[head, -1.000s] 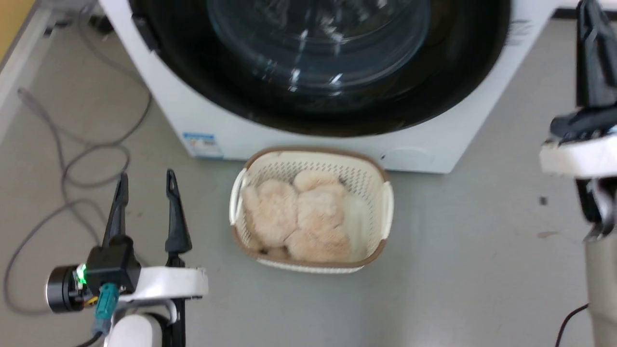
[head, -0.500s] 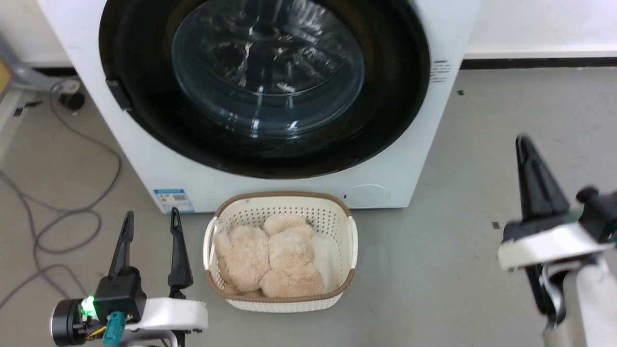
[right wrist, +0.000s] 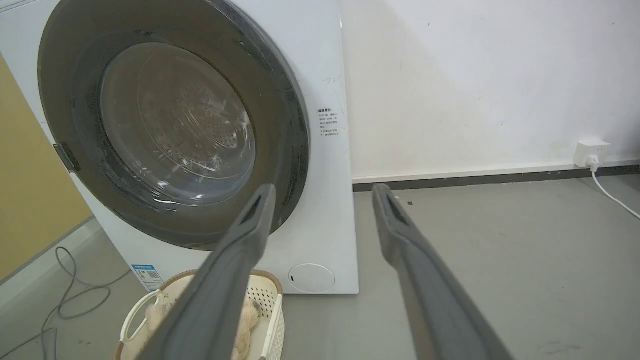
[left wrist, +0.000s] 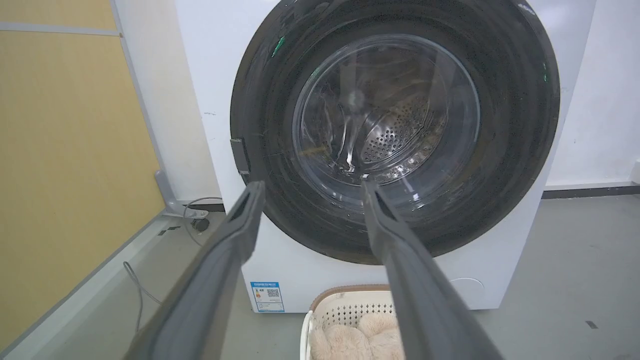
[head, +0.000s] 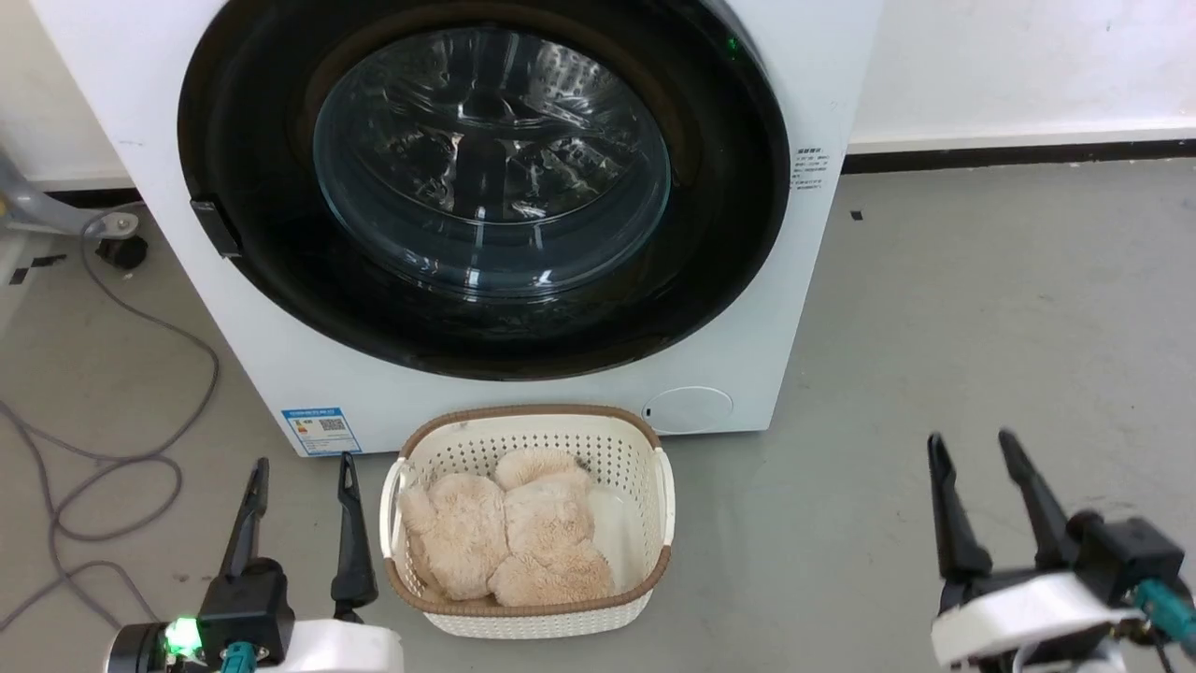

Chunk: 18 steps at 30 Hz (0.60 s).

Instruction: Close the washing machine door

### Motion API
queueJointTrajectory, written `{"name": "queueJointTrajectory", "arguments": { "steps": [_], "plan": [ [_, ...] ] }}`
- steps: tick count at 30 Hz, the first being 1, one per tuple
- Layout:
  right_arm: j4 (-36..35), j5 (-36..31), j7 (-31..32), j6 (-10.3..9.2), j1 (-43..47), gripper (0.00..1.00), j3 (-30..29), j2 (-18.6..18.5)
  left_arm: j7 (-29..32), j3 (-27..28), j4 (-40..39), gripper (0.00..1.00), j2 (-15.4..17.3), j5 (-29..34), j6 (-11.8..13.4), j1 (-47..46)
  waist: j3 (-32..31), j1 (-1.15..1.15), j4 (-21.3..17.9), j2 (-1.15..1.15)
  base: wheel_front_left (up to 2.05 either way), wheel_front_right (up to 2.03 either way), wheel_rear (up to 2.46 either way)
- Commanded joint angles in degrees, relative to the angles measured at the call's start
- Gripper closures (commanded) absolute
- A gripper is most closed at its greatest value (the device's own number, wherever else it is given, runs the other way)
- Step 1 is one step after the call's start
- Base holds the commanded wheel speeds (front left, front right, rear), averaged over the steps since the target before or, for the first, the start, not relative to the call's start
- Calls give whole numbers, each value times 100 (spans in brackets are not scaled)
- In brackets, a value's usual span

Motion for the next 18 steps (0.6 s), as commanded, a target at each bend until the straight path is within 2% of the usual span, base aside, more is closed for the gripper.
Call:
{"name": "queueJointTrajectory", "arguments": {
  "steps": [1, 6, 7, 18],
  "plan": [
    [3, 51, -21, -5, 99, 0, 6, 36, -25, -14, 19, 0, 31, 28, 28, 57, -10, 1, 5, 0, 0, 0, 0],
    [-42, 194, -21, -5, 281, 0, 69, 41, -25, -42, 98, 0, 26, 4, 52, 99, -38, 1, 22, 0, 0, 0, 0],
    [-23, 182, 3, 0, 232, 100, 72, 17, 6, -30, 89, 100, 0, -8, 48, 26, -38, 1, 21, 0, 0, 0, 0],
    [-101, 105, 112, 0, 245, 100, 87, 17, 113, -29, 81, 100, -13, -3, 0, 5, -42, 1, 55, 0, 0, 0, 0]
  ]
}}
